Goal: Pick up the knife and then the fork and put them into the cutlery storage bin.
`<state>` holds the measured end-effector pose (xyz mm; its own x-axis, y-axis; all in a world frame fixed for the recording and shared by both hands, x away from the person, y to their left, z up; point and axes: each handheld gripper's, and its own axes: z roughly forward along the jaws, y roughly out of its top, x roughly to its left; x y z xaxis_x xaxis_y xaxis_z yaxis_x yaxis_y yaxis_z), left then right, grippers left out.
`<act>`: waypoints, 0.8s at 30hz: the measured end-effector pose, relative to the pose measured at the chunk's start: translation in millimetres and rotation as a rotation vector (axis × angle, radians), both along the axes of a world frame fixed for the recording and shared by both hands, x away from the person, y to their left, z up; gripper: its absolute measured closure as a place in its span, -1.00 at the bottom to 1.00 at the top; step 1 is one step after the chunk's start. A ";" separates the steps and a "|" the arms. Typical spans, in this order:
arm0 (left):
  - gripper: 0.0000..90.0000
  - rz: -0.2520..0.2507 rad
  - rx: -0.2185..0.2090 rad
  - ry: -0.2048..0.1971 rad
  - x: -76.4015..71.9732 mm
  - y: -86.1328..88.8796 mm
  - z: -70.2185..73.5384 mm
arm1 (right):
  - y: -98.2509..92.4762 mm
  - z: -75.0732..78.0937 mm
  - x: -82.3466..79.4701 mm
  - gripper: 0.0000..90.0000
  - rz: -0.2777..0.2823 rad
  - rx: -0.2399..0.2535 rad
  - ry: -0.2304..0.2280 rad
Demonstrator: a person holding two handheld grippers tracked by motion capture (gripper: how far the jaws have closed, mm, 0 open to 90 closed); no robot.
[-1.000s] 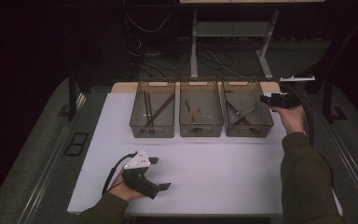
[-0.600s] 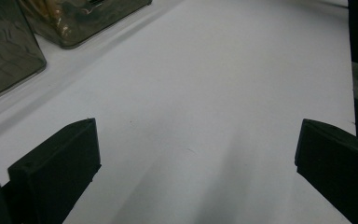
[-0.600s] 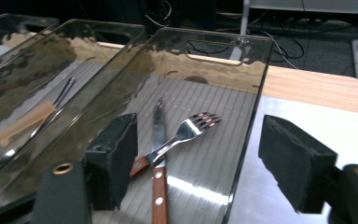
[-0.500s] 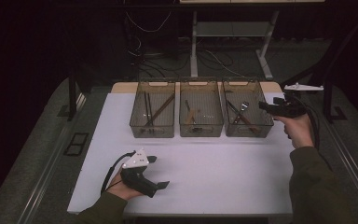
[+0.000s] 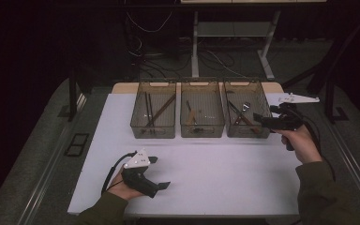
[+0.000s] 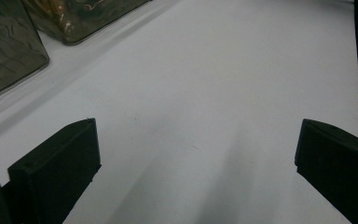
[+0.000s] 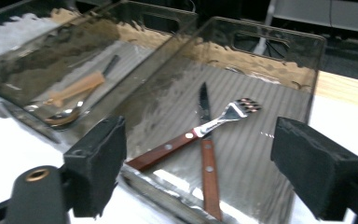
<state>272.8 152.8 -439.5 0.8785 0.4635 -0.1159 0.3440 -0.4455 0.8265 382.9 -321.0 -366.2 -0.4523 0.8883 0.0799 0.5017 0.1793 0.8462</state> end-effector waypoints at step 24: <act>-1.00 0.017 -0.006 -0.015 -0.5 6.1 2.2 | 31.7 -35.9 -75.5 -0.62 0.161 0.011 -0.026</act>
